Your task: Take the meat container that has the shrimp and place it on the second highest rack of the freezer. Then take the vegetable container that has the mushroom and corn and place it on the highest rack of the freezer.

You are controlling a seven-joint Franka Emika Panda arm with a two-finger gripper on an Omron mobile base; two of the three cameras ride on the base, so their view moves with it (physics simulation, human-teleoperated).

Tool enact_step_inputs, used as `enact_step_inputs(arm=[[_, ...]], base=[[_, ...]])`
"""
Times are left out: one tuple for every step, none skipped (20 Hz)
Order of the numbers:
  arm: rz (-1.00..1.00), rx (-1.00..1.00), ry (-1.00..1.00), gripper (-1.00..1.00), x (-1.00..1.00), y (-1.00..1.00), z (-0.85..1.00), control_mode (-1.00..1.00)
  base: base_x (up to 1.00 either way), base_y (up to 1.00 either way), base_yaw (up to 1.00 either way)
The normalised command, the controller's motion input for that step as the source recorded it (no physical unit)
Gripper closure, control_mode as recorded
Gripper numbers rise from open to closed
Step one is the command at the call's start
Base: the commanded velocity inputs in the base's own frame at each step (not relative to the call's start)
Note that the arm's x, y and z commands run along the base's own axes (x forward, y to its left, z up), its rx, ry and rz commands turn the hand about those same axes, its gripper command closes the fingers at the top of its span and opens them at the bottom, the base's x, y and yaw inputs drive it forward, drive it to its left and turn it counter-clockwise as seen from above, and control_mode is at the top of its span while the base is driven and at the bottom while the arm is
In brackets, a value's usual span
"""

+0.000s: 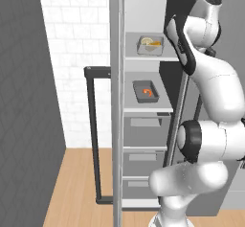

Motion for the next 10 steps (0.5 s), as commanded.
enact_step_inputs(arm=[[0.38,-0.21,0.0,-1.0,-1.0,0.09,-0.08,-1.0],[0.37,-0.23,0.0,-1.0,-1.0,0.14,0.0,-1.0],[0.36,-0.25,0.0,-1.0,-0.94,0.19,0.0,-1.0],[0.34,-0.29,0.0,-1.0,-0.94,0.21,0.0,-1.0],[0.34,-0.3,0.01,-1.0,-0.93,0.21,0.0,-1.0],[0.33,-0.32,0.01,-1.0,-0.94,0.23,0.0,-1.0],[0.33,-0.33,0.02,-1.0,-0.96,0.22,-0.09,-1.0],[0.32,-0.34,0.03,-1.0,-1.0,0.18,-0.09,-1.0],[0.32,-0.35,0.04,-1.0,-1.0,0.17,-0.1,-1.0],[0.31,-0.35,0.05,-1.0,-1.0,0.13,-0.18,-1.0]], base=[[0.0,0.0,0.0],[0.0,0.0,0.0],[0.0,0.0,0.0],[0.0,0.0,0.0],[0.0,0.0,0.0],[0.0,0.0,0.0],[0.0,0.0,0.0],[0.0,0.0,0.0],[0.0,0.0,0.0],[0.0,0.0,0.0]])
